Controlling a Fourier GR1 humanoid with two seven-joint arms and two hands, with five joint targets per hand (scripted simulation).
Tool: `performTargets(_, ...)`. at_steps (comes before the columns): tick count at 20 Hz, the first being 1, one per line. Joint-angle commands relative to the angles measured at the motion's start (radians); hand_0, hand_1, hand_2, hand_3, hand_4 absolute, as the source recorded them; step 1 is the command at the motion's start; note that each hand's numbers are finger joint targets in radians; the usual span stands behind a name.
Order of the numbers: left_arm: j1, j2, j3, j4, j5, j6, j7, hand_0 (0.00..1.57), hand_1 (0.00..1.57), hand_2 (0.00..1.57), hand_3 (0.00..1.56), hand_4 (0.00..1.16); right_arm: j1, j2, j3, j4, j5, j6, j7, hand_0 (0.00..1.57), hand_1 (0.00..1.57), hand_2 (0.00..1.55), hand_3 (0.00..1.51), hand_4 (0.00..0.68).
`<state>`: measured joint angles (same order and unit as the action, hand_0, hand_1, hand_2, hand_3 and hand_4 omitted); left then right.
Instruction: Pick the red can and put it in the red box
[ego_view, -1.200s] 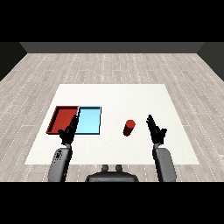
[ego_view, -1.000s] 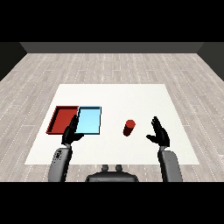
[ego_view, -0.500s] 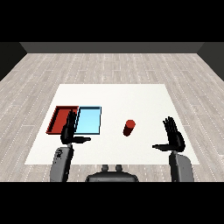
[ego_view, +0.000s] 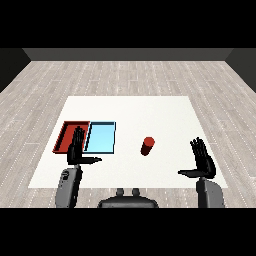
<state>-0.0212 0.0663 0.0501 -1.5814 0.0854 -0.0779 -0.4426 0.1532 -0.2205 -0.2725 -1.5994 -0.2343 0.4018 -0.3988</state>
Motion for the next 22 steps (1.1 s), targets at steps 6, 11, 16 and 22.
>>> performTargets(6, 0.038, -0.008, -0.002, -0.081, 0.007, 0.000, 0.030, 0.00, 0.00, 0.00, 0.00, 0.00, -0.041, 0.053, 0.014, 0.020, 0.016, -0.009, 0.042, 0.00, 0.00, 0.00, 0.00, 0.000)
performTargets(11, 0.036, -0.005, 0.011, -0.029, 0.022, -0.025, -0.002, 0.00, 0.00, 0.00, 0.00, 0.00, -0.126, 0.051, 0.037, 0.082, 0.079, -0.049, 0.065, 0.00, 0.00, 0.00, 0.00, 0.000)
performTargets(16, -0.029, -0.001, 0.049, 0.071, 0.032, -0.025, -0.053, 0.00, 0.00, 0.00, 0.00, 0.00, -0.139, 0.086, 0.074, 0.042, 0.069, -0.068, 0.120, 0.00, 0.00, 0.00, 0.00, 0.000)
performTargets(22, 0.097, -0.004, 0.020, -0.100, 0.055, -0.045, -0.007, 0.00, 0.00, 0.00, 0.00, 0.00, -0.246, 0.115, 0.071, 0.178, 0.033, -0.096, 0.150, 0.00, 0.00, 0.00, 0.00, 0.000)
